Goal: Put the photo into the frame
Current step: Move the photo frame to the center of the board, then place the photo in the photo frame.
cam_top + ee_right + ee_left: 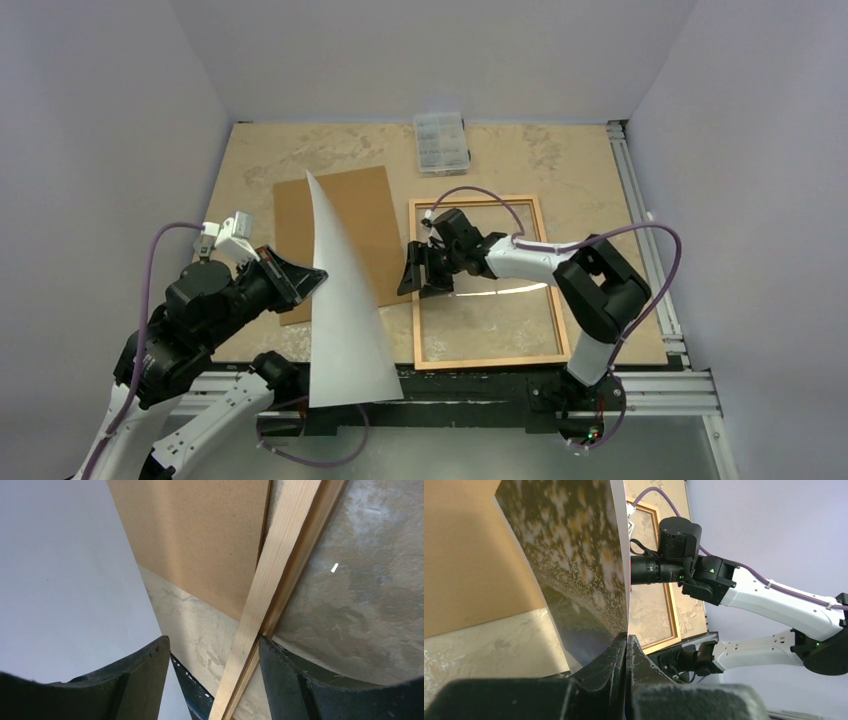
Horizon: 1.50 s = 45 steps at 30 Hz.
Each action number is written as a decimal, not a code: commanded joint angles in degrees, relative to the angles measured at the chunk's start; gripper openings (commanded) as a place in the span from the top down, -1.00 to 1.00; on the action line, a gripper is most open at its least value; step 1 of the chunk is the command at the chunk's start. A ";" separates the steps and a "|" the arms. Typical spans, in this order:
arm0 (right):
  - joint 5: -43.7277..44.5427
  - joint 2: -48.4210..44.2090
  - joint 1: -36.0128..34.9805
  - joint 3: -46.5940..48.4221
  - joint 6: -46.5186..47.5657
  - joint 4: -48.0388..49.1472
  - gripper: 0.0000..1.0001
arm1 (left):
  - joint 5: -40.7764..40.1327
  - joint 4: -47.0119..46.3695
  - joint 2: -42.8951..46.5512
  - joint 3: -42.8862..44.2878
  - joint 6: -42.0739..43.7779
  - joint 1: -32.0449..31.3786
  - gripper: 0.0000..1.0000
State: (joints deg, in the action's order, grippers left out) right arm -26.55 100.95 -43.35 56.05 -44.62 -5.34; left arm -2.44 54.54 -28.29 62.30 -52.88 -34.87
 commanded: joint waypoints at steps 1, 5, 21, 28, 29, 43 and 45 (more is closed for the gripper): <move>-0.82 -4.36 0.00 3.13 0.65 0.91 -0.35 | 2.13 -2.06 -0.29 2.18 1.03 0.25 1.00; 1.97 -11.93 0.77 3.52 4.31 -5.95 -0.56 | 5.94 -5.81 -1.82 2.43 -0.10 0.27 1.00; 13.37 -52.02 12.71 4.71 8.56 -29.44 -0.97 | 16.61 -26.32 -29.87 17.46 -1.05 -5.41 1.00; 18.97 -56.81 12.74 10.53 9.38 -34.58 -0.97 | 14.21 -29.71 -37.49 21.43 0.11 -8.48 1.00; 18.87 -56.66 12.69 10.77 9.50 -34.87 -0.97 | 12.70 -29.20 -37.33 19.71 -0.01 -8.47 1.00; 14.70 -56.23 12.74 2.36 8.41 -31.43 -0.97 | 3.01 -40.07 -41.74 -14.90 -11.25 -3.04 1.00; 14.41 -56.66 12.74 0.94 7.88 -30.87 -0.97 | 2.64 -42.52 -42.36 -17.78 -12.77 -3.03 1.00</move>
State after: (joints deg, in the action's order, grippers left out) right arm -10.61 45.69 -30.59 58.46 -36.27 -38.35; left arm 3.38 19.86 -71.09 47.31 -61.63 -37.98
